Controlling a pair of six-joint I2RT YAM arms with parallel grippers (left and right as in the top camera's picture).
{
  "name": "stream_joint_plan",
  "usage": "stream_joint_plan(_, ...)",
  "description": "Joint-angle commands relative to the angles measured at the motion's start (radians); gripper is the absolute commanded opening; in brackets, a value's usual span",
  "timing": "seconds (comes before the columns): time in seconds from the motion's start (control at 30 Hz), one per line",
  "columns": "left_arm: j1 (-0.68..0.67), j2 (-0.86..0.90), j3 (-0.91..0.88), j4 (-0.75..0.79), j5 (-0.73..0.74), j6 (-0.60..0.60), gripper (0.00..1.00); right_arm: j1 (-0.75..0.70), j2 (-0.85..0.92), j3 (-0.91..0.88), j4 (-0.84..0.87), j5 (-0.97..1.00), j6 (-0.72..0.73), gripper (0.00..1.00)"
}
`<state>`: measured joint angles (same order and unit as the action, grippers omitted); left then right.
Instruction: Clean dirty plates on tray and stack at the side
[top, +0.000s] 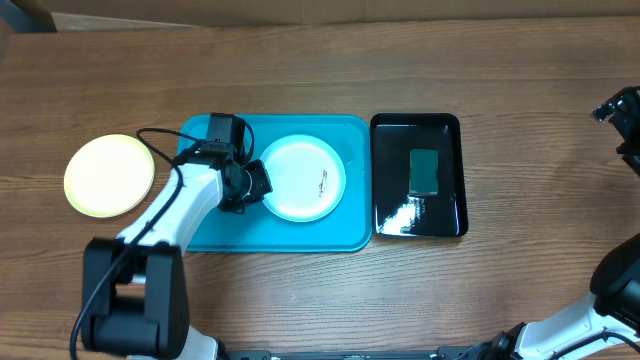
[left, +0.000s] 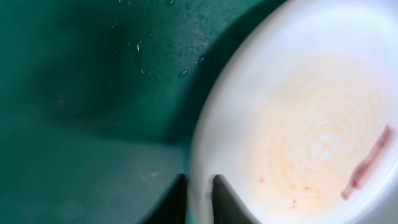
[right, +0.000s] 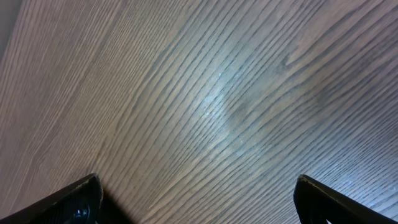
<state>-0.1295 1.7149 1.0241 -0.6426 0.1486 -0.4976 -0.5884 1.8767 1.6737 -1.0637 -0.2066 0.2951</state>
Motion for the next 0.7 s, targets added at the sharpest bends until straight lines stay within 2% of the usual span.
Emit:
stream_joint_plan(0.0,0.003,0.047,0.021,0.034,0.023,0.054,0.38,0.001,-0.005,0.022,0.004,-0.005,0.008,1.0)
stream_joint_plan(0.07,0.012,0.043,0.031,0.055,0.045,0.117,0.45,0.001,-0.005,0.022,0.005,-0.005,0.008,1.0)
stream_joint_plan(0.27,0.018,0.043,0.117,0.049,0.006,0.26,0.49,0.001,-0.005,0.022,0.005,-0.005,0.008,1.0)
stream_joint_plan(0.4,0.018,0.046,0.123,0.06,-0.079,0.263,0.51,0.001,-0.005,0.022,0.005,-0.005,0.008,1.0)
stream_joint_plan(0.57,0.018,0.072,0.123,0.052,-0.077,0.278,0.55,0.001,-0.005,0.022,0.005,-0.005,0.008,1.0)
stream_joint_plan(0.67,0.017,0.096,0.123,0.041,-0.061,0.278,0.51,0.001,-0.005,0.022,0.005,-0.005,0.008,1.0)
